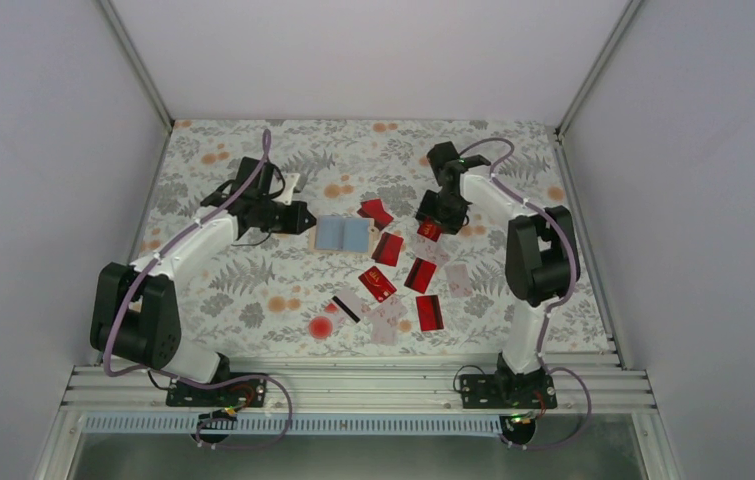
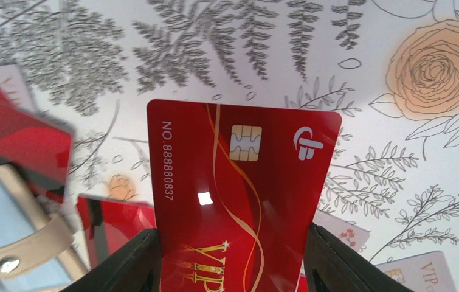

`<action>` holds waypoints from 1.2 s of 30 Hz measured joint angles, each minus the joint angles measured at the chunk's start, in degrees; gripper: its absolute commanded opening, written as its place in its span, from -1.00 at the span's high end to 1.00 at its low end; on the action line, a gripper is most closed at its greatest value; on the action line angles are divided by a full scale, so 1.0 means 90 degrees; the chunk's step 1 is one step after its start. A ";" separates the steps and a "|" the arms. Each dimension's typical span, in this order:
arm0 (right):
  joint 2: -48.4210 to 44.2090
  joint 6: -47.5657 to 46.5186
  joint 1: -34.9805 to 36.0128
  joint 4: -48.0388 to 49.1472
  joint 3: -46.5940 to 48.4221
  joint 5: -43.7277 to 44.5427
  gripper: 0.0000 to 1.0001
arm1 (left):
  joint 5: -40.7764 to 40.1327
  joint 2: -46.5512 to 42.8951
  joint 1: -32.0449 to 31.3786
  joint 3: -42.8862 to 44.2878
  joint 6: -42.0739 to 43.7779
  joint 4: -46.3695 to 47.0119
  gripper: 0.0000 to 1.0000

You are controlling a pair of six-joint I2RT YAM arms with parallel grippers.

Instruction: Put the credit cards into the card holder

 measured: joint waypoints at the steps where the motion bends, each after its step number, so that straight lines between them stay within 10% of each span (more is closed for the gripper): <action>1: -0.0066 -0.0044 0.0027 0.0000 0.0000 -0.0012 0.02 | 0.0039 0.0000 0.0000 0.0039 -0.0017 0.0010 0.90; 17: -0.0959 -0.0644 0.0697 0.0704 -0.0515 -0.0733 0.03 | 0.1508 0.1124 0.0041 0.1064 -0.0814 0.0532 0.15; 36: -0.1416 -0.1664 0.1151 0.1634 -0.0882 -0.1727 0.03 | 0.3082 0.2348 -0.0160 0.1950 -0.1290 0.1124 -0.08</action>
